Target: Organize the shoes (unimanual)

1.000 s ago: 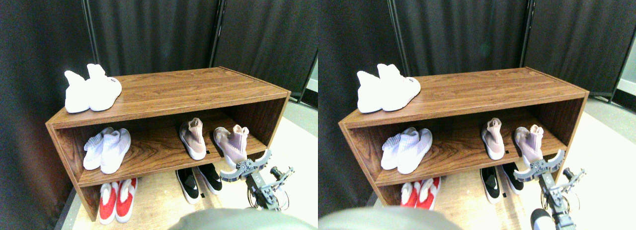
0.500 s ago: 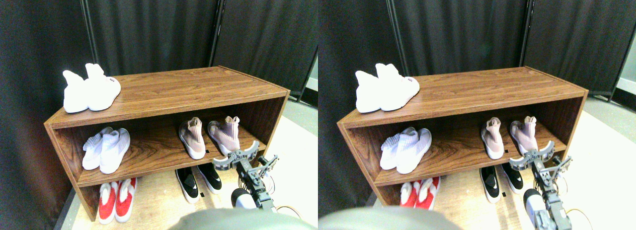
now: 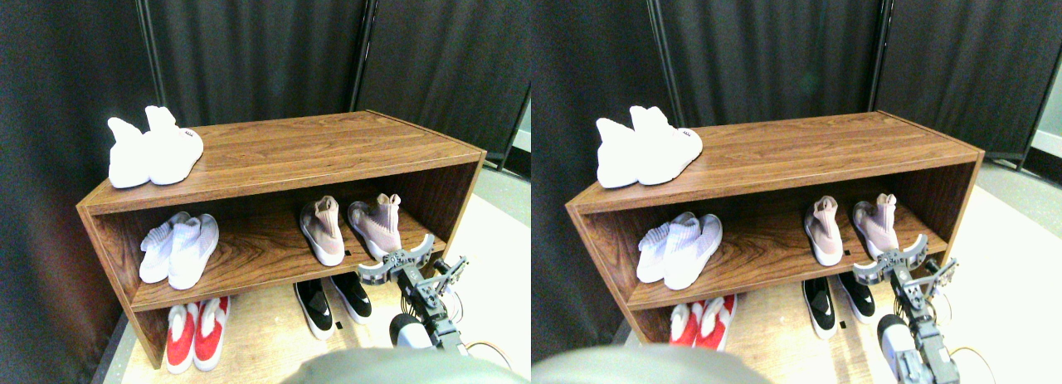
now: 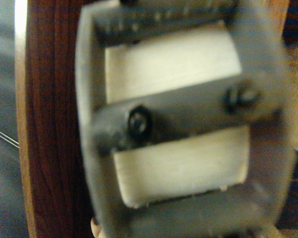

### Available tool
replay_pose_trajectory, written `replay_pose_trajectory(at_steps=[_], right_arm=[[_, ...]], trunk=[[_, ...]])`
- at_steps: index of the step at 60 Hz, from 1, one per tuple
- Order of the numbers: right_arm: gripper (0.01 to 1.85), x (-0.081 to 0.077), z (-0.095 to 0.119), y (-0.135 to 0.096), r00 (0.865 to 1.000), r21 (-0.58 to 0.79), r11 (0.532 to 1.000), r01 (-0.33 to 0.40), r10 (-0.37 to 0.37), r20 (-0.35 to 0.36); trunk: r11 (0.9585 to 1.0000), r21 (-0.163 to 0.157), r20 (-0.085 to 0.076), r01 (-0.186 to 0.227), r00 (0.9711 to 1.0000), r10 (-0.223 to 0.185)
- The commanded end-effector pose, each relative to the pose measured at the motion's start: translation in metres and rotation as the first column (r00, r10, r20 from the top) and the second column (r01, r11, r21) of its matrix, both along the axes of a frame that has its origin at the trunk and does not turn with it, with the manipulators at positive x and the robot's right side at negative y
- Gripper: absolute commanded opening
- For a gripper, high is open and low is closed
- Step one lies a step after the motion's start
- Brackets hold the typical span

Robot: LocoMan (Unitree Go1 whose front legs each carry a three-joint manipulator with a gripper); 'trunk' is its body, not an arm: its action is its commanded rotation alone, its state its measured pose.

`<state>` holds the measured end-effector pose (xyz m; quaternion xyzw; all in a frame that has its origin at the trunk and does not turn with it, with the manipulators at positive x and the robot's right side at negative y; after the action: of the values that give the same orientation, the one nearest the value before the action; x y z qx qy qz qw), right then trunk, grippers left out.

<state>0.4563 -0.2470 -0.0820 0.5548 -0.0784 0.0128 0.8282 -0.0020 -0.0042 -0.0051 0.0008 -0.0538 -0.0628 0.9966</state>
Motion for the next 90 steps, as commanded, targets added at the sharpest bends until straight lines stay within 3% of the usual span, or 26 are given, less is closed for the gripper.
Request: replay_pose_trajectory(at_steps=[1, 15, 20, 32, 38, 40, 41, 43, 50, 52, 55, 57, 60, 68, 72, 75, 78, 83, 84, 90], right_arm=[[1.67, -0.006, 0.009, 0.001, 0.999, 0.011, 1.0, -0.019, 0.019, 0.044], [1.71, -0.031, 0.016, -0.005, 0.998, -0.008, 1.0, -0.03, 0.03, 0.063], [1.71, -0.044, 0.02, -0.008, 0.995, 0.071, 0.997, -0.044, 0.038, 0.087], [1.59, -0.063, 0.029, -0.022, 0.993, -0.009, 1.0, -0.022, 0.023, 0.119], [1.46, -0.072, 0.035, -0.029, 0.982, -0.029, 0.999, 0.031, -0.025, 0.187], [1.38, -0.075, 0.037, -0.031, 0.977, -0.037, 0.997, 0.062, -0.053, 0.206], [1.23, -0.078, 0.039, -0.034, 0.974, -0.076, 0.994, 0.077, -0.059, 0.221], [1.12, -0.079, 0.041, -0.037, 0.969, -0.093, 0.99, 0.102, -0.078, 0.233], [0.86, -0.082, 0.048, -0.041, 0.95, -0.065, 0.978, 0.197, -0.174, 0.26], [0.67, -0.079, 0.051, -0.046, 0.941, -0.076, 0.975, 0.21, -0.181, 0.285], [0.19, -0.074, 0.055, -0.052, 0.931, -0.059, 0.973, 0.225, -0.196, 0.306], [0.06, -0.071, 0.057, -0.055, 0.93, -0.078, 0.972, 0.224, -0.189, 0.316], [0.06, -0.068, 0.059, -0.059, 0.921, -0.057, 0.967, 0.247, -0.216, 0.325], [0.06, -0.058, 0.063, -0.065, 0.923, -0.065, 0.964, 0.259, -0.227, 0.31], [0.06, -0.05, 0.064, -0.07, 0.936, -0.045, 0.971, 0.236, -0.215, 0.279], [0.06, -0.047, 0.064, -0.072, 0.935, -0.044, 0.969, 0.244, -0.223, 0.275], [0.06, -0.04, 0.064, -0.077, 0.95, -0.047, 0.978, 0.202, -0.184, 0.251], [0.06, -0.033, 0.065, -0.08, 0.944, -0.027, 0.971, 0.239, -0.226, 0.239], [0.06, -0.029, 0.065, -0.082, 0.956, -0.054, 0.972, 0.227, -0.212, 0.204], [0.06, -0.018, 0.066, -0.088, 0.973, -0.082, 0.978, 0.189, -0.176, 0.146]], trunk=[[0.9999, -0.014, -0.003, 0.001, 1.0, -0.001], [0.9999, -0.012, 0.003, 0.003, 1.0, -0.003], [0.9999, -0.01, 0.002, 0.005, 1.0, -0.005], [0.9999, -0.009, 0.005, 0.007, 1.0, -0.007], [0.9999, -0.009, 0.005, 0.008, 1.0, -0.008], [0.9999, -0.009, 0.005, 0.008, 1.0, -0.008], [0.9999, -0.008, 0.005, 0.009, 0.9999, -0.009], [0.9999, -0.008, 0.005, 0.009, 0.9999, -0.009], [0.9999, -0.01, 0.007, 0.009, 0.9999, -0.009], [0.9999, -0.011, 0.009, 0.008, 0.9999, -0.008], [0.9999, -0.011, 0.01, 0.008, 0.9999, -0.008], [0.9999, -0.011, 0.009, 0.007, 0.9999, -0.007], [0.9999, -0.011, 0.01, 0.007, 0.9999, -0.007], [0.9999, -0.01, 0.01, 0.009, 0.9999, -0.009], [0.9999, -0.012, 0.01, 0.007, 0.9999, -0.007], [0.9999, -0.012, 0.01, 0.007, 0.9999, -0.007], [0.9999, -0.012, 0.009, 0.006, 0.9999, -0.006], [0.9999, -0.014, 0.01, 0.007, 0.9999, -0.007], [0.9999, -0.014, 0.01, 0.007, 0.9999, -0.007], [0.9999, -0.014, 0.01, 0.007, 0.9999, -0.007]])
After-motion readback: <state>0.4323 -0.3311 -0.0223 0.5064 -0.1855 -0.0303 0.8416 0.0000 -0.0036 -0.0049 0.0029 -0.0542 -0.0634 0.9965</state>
